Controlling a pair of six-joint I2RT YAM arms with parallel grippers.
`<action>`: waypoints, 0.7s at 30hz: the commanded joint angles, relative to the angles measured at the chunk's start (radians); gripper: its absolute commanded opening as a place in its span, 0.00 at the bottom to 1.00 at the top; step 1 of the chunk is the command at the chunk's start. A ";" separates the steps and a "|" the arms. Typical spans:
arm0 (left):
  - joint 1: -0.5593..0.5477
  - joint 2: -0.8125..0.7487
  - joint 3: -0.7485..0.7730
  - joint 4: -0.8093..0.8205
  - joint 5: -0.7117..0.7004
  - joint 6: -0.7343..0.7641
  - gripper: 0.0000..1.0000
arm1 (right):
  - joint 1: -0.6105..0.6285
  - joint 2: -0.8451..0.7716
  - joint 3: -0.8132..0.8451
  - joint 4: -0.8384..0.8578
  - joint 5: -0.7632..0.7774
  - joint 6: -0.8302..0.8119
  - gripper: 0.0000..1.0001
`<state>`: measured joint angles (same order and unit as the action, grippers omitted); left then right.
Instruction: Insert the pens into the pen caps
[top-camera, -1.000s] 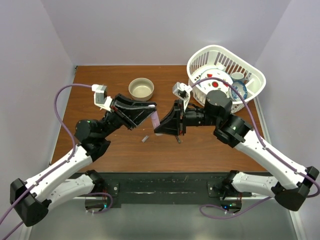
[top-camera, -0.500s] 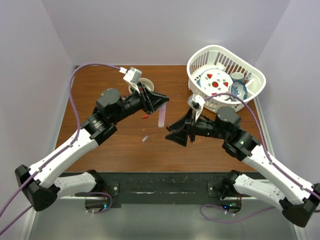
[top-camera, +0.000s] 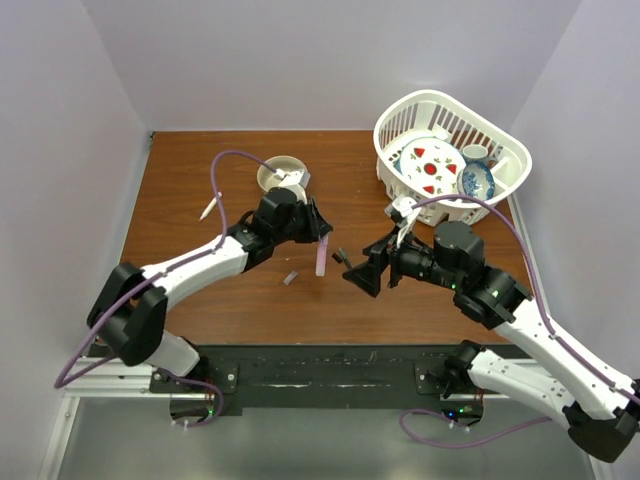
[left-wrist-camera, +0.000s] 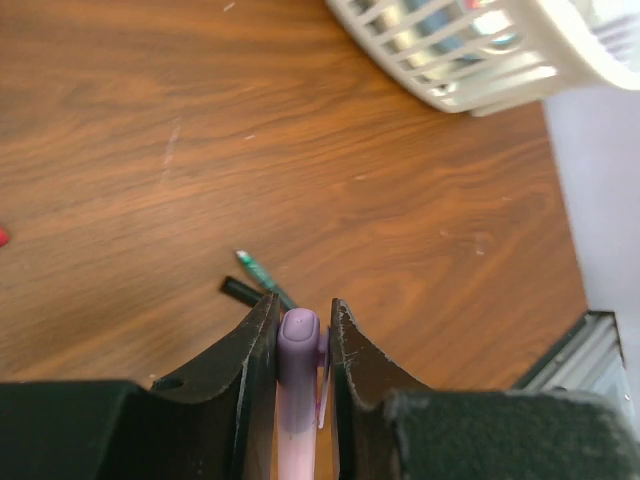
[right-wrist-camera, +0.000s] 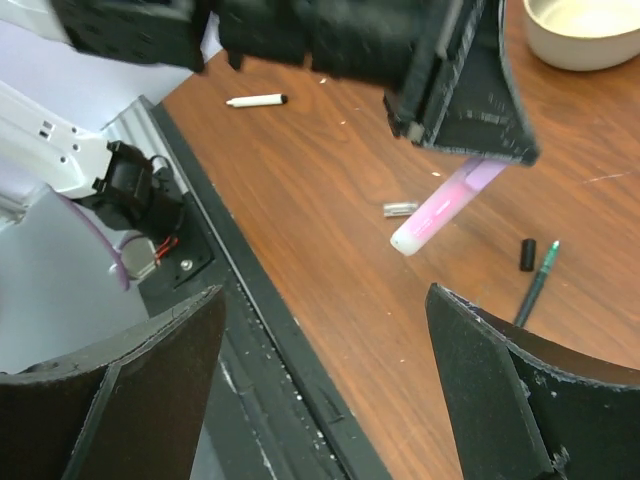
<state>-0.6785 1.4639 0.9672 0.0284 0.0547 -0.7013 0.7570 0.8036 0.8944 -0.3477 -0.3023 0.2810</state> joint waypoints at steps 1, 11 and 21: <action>0.034 0.085 -0.033 0.132 -0.003 -0.055 0.00 | -0.001 -0.024 0.005 0.007 0.080 -0.019 0.85; 0.079 0.265 -0.074 0.203 0.088 -0.116 0.00 | -0.001 -0.044 -0.009 0.030 0.126 -0.016 0.85; 0.112 0.233 -0.100 0.143 0.027 -0.096 0.49 | 0.001 -0.047 0.011 0.007 0.181 0.006 0.85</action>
<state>-0.5941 1.7432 0.8848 0.1520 0.1059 -0.7948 0.7570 0.7609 0.8875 -0.3462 -0.1604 0.2764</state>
